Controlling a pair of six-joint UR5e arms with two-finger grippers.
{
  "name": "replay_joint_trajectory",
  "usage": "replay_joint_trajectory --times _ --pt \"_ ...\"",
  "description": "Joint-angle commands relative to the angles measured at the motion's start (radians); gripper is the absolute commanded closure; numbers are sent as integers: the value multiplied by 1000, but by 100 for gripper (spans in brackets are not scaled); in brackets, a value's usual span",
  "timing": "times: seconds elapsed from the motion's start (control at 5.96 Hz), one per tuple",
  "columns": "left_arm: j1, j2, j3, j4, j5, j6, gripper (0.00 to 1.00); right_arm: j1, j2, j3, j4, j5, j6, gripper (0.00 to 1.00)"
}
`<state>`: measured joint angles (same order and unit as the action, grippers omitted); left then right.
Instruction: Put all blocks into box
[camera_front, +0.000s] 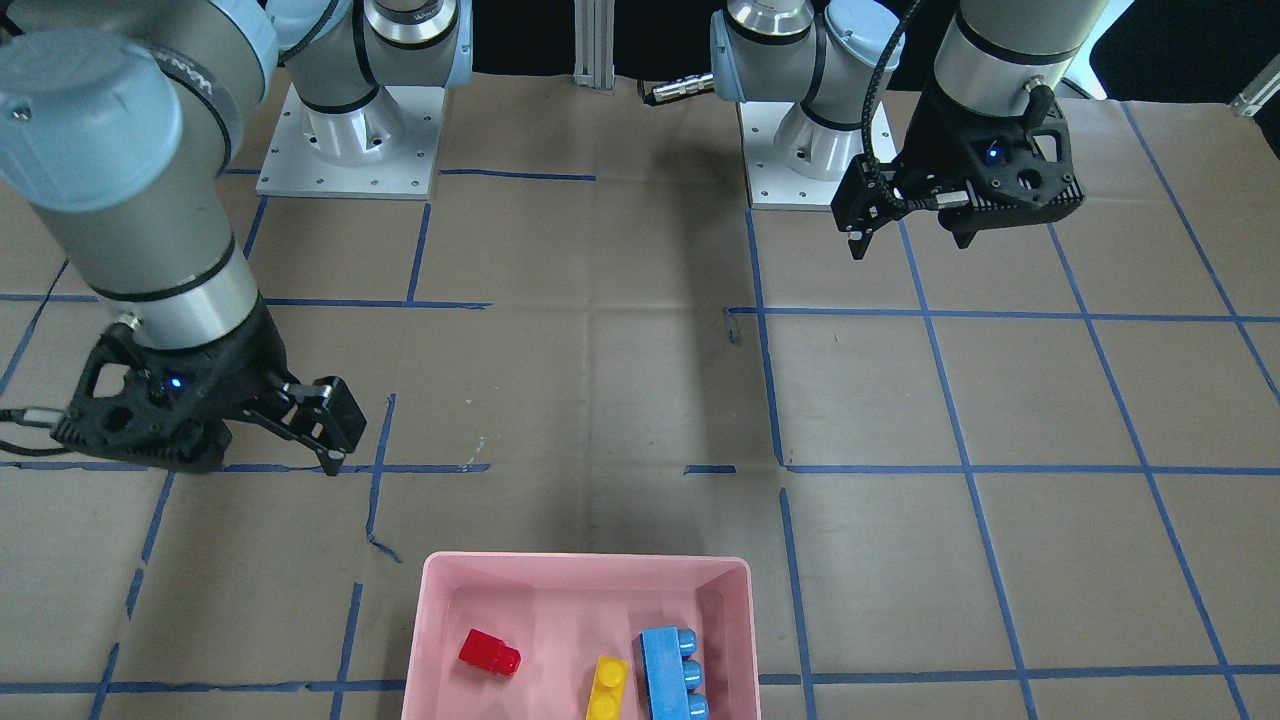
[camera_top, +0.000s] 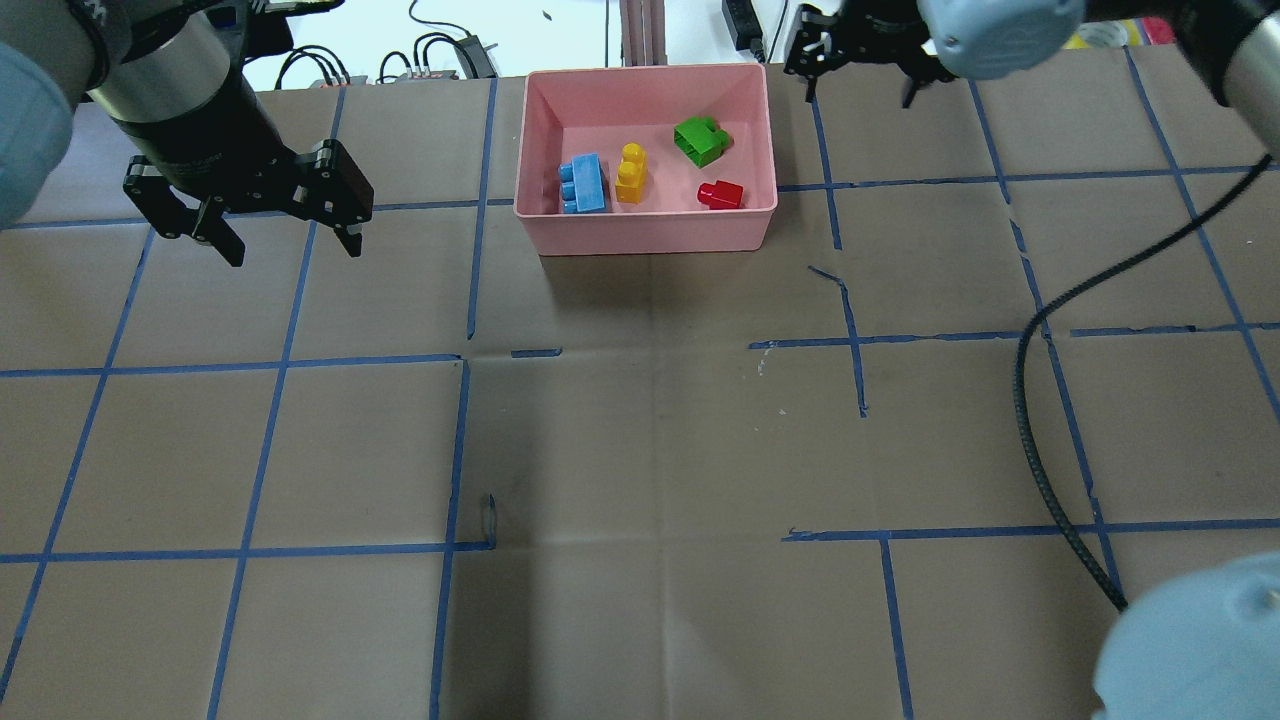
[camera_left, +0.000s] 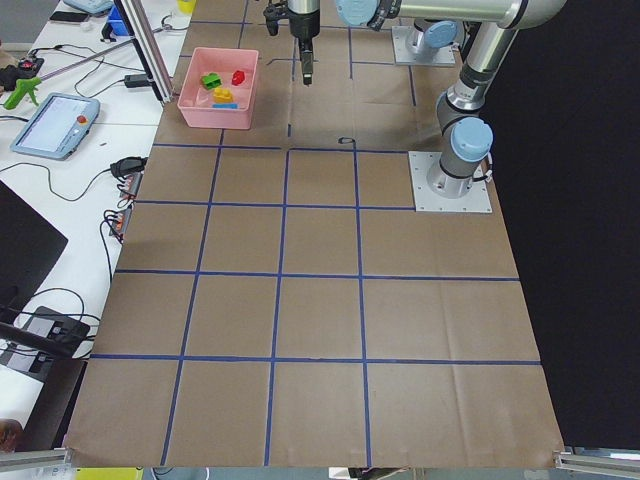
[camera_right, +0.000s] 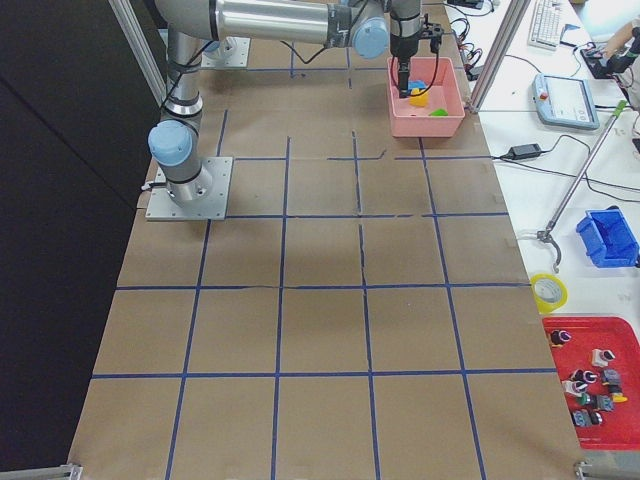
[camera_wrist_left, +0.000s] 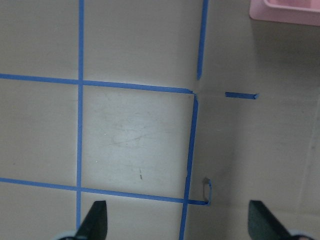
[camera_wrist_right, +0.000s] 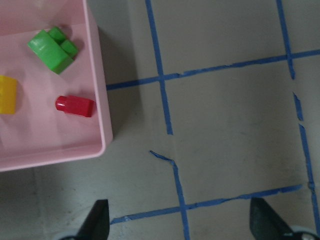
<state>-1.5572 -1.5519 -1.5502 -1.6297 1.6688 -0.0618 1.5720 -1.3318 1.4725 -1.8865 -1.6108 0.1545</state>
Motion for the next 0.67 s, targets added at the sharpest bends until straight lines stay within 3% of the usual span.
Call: replay_joint_trajectory --times 0.0,0.5 --pt "-36 6 -8 2 -39 36 0 -67 -175 136 -40 5 -113 0" --pt "-23 36 -76 19 -110 284 1 -81 -239 124 44 5 -99 0"
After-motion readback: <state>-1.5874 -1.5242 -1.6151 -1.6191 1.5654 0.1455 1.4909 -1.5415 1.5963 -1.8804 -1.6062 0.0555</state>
